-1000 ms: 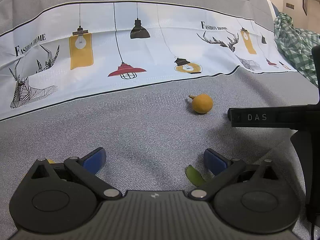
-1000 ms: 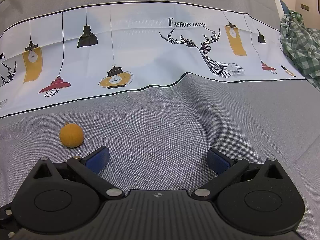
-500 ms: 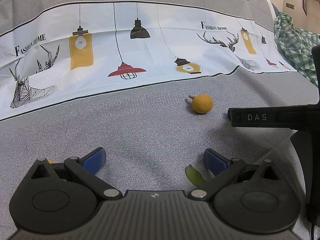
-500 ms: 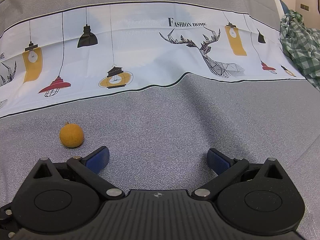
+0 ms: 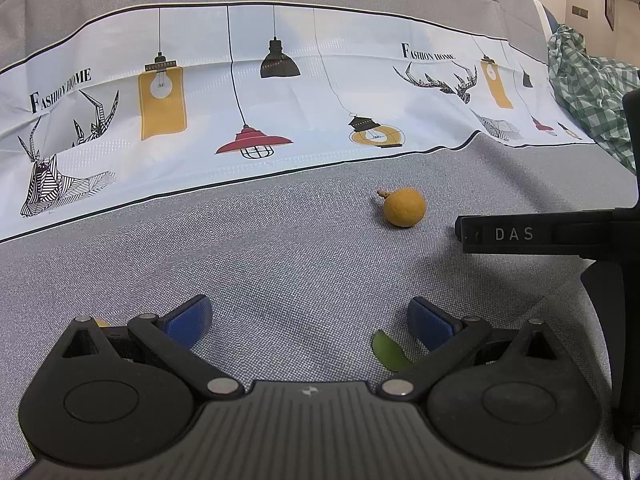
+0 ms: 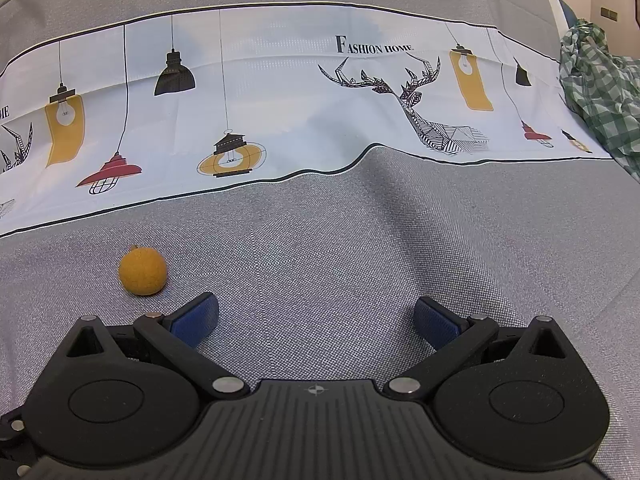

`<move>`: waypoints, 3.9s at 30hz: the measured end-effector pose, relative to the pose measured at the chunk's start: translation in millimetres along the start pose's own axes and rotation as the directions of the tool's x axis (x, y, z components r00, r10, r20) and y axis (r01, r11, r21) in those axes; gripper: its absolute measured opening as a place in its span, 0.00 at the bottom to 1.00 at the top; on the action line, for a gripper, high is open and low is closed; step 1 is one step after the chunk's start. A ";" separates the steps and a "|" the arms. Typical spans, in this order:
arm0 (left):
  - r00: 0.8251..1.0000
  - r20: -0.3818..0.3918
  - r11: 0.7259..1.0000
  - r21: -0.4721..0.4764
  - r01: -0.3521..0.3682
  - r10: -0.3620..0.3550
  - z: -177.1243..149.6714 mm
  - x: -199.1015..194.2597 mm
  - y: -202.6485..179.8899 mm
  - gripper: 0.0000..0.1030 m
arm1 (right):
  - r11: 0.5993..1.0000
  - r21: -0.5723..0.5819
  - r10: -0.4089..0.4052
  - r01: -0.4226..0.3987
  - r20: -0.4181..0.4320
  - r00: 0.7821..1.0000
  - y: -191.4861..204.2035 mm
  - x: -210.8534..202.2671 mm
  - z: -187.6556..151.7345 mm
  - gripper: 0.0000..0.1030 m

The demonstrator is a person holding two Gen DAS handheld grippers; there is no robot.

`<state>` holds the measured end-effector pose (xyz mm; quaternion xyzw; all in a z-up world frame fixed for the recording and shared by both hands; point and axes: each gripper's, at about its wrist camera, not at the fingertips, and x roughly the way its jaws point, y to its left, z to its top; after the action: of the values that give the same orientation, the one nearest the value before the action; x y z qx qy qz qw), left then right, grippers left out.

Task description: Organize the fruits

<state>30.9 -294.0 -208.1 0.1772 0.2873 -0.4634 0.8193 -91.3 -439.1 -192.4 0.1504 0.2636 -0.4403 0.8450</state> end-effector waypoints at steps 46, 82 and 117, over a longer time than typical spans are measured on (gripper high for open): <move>1.000 0.003 1.000 -0.001 0.000 0.000 -0.2 -0.1 -0.9 1.00 | 1.000 0.000 0.001 -0.001 0.006 1.000 -0.6 0.0 -0.4 0.99; 0.970 -0.223 0.992 -0.098 0.075 -0.095 45.3 -39.2 100.5 0.94 | 0.953 -0.209 0.207 -0.220 -0.078 0.975 51.3 -16.0 20.9 0.99; 0.950 -0.267 0.879 -0.397 -0.264 0.165 -38.2 -318.7 183.8 0.27 | 0.749 -0.238 0.596 -0.619 -0.167 0.786 176.0 -261.2 -29.0 0.30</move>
<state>48.3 30.1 -30.8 0.0753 0.4511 -0.2718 0.8467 -79.1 -151.5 -61.2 0.1246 0.2935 -0.0934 0.9432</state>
